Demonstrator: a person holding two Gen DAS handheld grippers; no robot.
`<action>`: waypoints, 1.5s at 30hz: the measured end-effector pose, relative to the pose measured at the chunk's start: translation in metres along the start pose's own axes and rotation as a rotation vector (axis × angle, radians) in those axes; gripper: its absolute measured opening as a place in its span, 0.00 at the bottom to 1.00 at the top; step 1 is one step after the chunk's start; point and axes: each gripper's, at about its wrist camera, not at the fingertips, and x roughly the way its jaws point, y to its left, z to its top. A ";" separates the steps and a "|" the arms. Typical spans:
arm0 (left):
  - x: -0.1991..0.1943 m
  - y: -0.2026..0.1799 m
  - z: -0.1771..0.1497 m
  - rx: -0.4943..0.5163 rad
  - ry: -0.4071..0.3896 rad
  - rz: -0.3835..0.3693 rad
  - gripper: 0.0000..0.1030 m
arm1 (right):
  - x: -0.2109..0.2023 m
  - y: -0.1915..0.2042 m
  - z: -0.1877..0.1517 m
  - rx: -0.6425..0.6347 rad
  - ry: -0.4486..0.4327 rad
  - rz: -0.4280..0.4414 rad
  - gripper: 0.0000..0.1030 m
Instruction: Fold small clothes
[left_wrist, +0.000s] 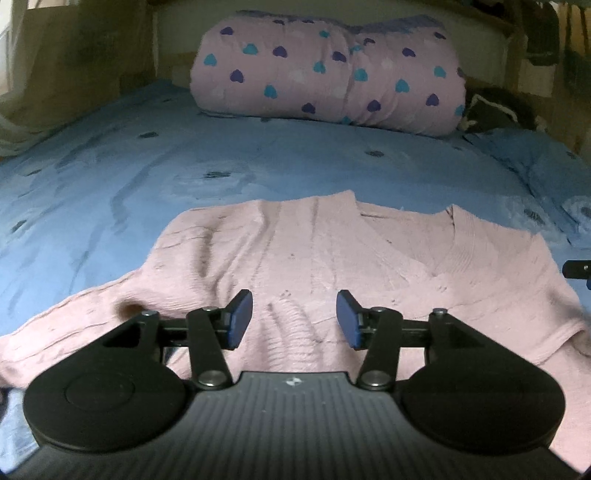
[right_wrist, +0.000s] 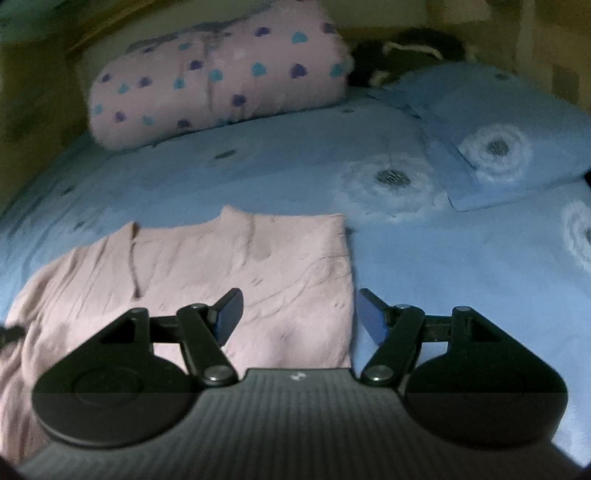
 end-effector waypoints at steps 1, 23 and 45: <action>0.008 -0.002 -0.001 0.004 0.011 -0.006 0.55 | 0.005 -0.003 0.000 0.025 0.010 -0.006 0.68; 0.038 0.009 -0.017 -0.101 0.040 -0.106 0.22 | 0.066 -0.017 0.002 -0.039 0.059 -0.002 0.70; 0.060 0.007 0.006 -0.008 0.017 0.049 0.48 | 0.067 -0.021 0.006 -0.005 -0.065 -0.073 0.36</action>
